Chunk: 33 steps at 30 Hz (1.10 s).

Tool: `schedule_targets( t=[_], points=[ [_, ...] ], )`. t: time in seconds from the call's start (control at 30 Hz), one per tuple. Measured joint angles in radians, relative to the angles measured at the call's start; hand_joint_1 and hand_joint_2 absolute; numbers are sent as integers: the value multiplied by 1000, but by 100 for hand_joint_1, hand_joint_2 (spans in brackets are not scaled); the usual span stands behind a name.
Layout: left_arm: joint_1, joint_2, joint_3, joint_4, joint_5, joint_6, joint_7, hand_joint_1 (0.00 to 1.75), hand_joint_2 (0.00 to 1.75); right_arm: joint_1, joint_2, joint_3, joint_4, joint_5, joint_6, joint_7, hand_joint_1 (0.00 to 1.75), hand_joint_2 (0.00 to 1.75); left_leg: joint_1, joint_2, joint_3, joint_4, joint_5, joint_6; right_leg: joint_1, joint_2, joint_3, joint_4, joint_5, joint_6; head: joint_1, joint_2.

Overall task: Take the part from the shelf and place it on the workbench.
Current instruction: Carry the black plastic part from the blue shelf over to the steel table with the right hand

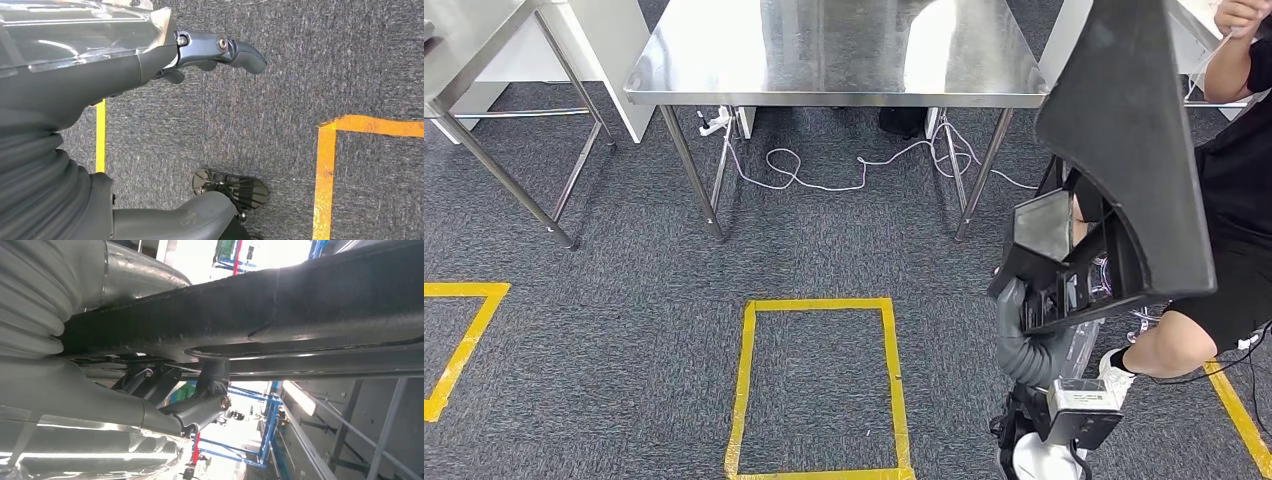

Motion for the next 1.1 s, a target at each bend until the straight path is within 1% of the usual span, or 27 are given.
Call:
schedule_targets(
  t=[0.3,0.43,0.53,0.57,0.63,0.67,0.7,0.73,0.77,0.8,0.83,0.87,0.9,0.93,0.97,1.0,1.03,1.07,1.1],
  points=[
    [0,5,1,0,-7,-6,-5,0,175,5,0,0,0,0,2,-6,175,175,-2,0,-1,1,-1,1,-4,0,0,-1,1,1,0,0],
    [0,8,4,0,-7,-6,-5,0,175,6,0,0,0,0,2,-7,175,175,-6,0,-2,3,-3,5,-9,0,1,-1,2,3,0,0],
    [0,9,7,0,-8,-6,-5,0,175,6,0,0,1,-1,3,-8,175,175,-10,0,-3,4,-3,12,-17,0,1,-3,4,11,0,0],
    [0,10,8,0,-8,-5,-5,0,175,6,0,0,1,-2,4,-8,175,175,-11,0,-2,2,-1,17,-18,0,2,-5,5,14,0,0],
    [0,10,10,0,-9,-4,-5,0,175,6,0,0,2,-3,4,-9,175,175,-5,2,4,-12,7,27,-15,-3,-5,5,-1,18,0,0],
    [0,9,11,0,-9,-4,-5,0,175,5,0,0,2,-3,4,-9,175,175,-1,3,7,-19,11,31,-13,-4,-19,32,-16,16,1,0],
    [0,9,13,0,-10,-3,-5,0,175,5,-1,1,3,-3,4,-10,175,175,2,5,9,-23,13,34,-12,-6,-44,82,-40,11,3,0],
    [1,9,15,0,-10,-3,-5,0,175,5,-1,1,4,-4,4,-10,175,175,2,6,9,-24,13,36,-12,-7,-76,147,-68,6,3,0],
    [1,9,16,0,-11,-2,-5,0,175,5,-2,1,6,-5,4,-10,175,175,2,7,9,-23,12,37,-12,-7,-110,216,-93,3,4,0],
    [1,9,17,0,-11,-1,-4,0,175,6,-3,0,9,-6,4,-10,175,175,2,8,9,-23,12,36,-12,-7,-134,263,-105,4,4,0],
    [2,9,17,0,-11,1,-3,0,175,6,-4,0,12,-7,4,-10,175,175,3,8,10,-23,10,34,-13,-7,-138,273,-102,9,4,0],
    [2,8,17,0,-11,2,-2,0,175,5,-5,0,14,-7,4,-10,175,175,4,7,12,-22,8,31,-15,-8,-122,244,-85,17,4,0],
    [2,8,17,0,-11,2,0,0,175,5,-5,0,15,-7,4,-10,175,175,6,7,15,-22,5,27,-18,-10,-88,182,-61,25,4,0],
    [3,8,17,0,-11,2,1,0,175,4,-6,0,16,-7,4,-10,175,175,6,6,19,-20,1,20,-21,-13,-50,111,-40,31,6,0],
    [3,8,18,0,-12,3,1,0,175,2,-6,1,17,-7,4,-10,175,175,5,6,21,-18,-5,12,-21,-13,-17,54,-27,30,6,0],
    [3,8,19,0,-12,3,1,0,175,0,-6,1,17,-8,4,-10,175,175,3,6,23,-17,-11,5,-20,-12,4,19,-23,23,5,0],
    [3,8,19,0,-12,4,1,0,175,-1,-6,1,18,-8,4,-10,175,175,3,6,24,-16,-15,-2,-17,-11,13,6,-26,12,4,0],
    [2,8,20,0,-12,4,1,0,175,-2,-6,1,18,-8,4,-10,175,175,5,7,25,-16,-19,-8,-13,-7,16,7,-28,-1,1,0],
    [2,8,21,0,-13,4,1,0,175,-2,-6,1,19,-8,4,-10,175,175,9,8,28,-15,-22,-14,-13,-6,19,6,-30,-10,0,0]
  ],
)
